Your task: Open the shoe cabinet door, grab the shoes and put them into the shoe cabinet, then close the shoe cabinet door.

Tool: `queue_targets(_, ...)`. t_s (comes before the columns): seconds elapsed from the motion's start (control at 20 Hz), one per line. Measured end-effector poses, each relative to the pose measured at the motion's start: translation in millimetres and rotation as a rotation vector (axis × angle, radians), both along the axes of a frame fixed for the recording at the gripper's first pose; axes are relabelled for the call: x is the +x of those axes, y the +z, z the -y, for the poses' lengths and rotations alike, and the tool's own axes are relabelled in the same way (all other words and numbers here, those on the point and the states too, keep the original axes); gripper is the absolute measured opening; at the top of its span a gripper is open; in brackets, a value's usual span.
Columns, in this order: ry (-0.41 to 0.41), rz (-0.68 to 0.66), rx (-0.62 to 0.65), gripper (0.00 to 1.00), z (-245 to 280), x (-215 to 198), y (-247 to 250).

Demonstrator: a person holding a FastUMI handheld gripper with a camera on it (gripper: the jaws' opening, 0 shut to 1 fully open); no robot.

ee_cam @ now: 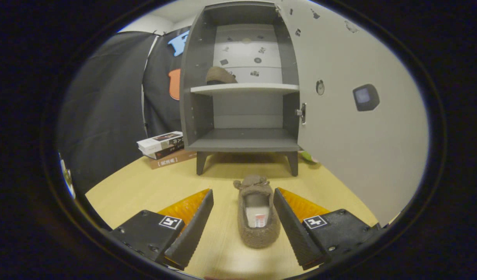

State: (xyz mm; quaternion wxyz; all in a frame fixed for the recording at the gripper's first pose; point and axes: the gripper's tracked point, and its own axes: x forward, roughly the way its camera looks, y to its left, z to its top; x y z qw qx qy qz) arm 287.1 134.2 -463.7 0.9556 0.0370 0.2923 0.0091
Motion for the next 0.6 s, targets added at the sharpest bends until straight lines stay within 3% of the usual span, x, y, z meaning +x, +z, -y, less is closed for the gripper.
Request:
queue_targets(0.25, 0.015, -0.041, -0.004, 0.92, -7, 22, -33)
queue_targets(0.35, -0.003, -0.088, -0.006, 0.83, -7, 25, -51)
queue_targets(0.5, 0.001, -0.122, -0.020, 0.55, -6, 38, -78)
queue_targets(0.6, 0.023, -0.136, -0.013, 0.46, -6, 48, -90)
